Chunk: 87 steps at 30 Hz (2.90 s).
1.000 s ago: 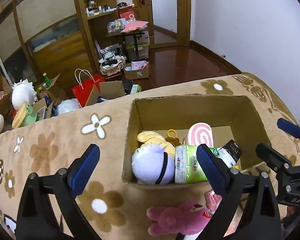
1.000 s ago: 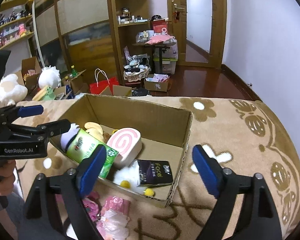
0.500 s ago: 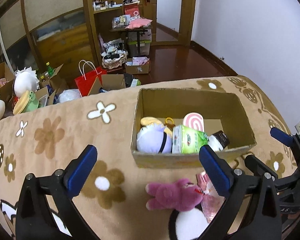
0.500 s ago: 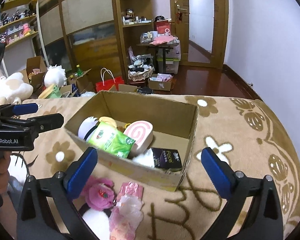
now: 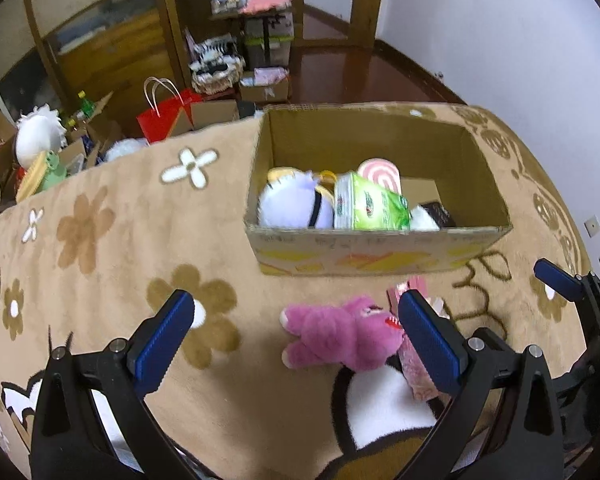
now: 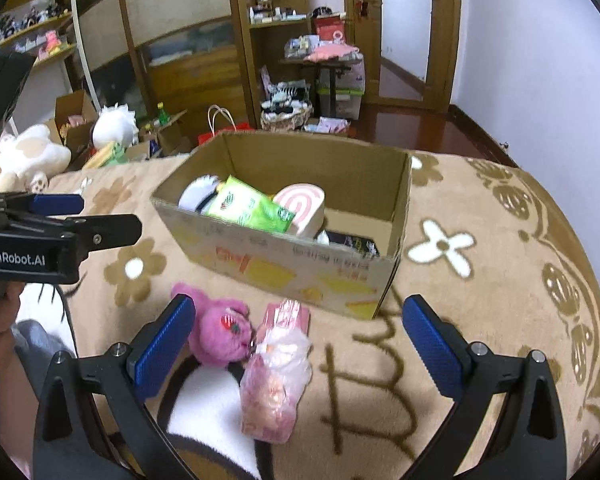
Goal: Organize soft objects
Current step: 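Move both tools down toward the pink bear and pink wrapped item, then grasp the pink bear plush with the left tool while the right tool grasps the pink wrapped item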
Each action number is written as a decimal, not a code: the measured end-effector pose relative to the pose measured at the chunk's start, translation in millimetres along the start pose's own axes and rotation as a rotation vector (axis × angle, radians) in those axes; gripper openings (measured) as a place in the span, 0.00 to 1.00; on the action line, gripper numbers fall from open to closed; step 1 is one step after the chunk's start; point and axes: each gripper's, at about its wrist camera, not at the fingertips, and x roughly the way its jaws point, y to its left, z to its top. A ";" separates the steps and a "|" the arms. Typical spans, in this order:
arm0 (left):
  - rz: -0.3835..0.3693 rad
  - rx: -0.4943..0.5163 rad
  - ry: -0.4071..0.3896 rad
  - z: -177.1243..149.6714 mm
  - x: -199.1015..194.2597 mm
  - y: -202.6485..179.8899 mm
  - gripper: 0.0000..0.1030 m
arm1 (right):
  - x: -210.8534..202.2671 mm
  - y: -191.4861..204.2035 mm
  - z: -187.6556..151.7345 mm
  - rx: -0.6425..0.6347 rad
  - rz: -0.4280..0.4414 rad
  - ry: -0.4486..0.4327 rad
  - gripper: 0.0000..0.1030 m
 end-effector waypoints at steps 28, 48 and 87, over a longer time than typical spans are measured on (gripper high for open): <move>0.047 -0.033 0.270 -6.2 106.8 1.1 0.98 | 74.6 -6.3 -26.0 0.034 0.004 0.224 1.00; 0.038 -0.083 0.293 -11.3 130.4 5.8 0.88 | 111.6 -3.7 -42.6 0.038 -0.002 0.381 0.98; 0.027 -0.016 0.186 -25.9 70.2 -36.1 0.43 | 84.4 6.5 -48.4 0.041 0.071 0.367 0.17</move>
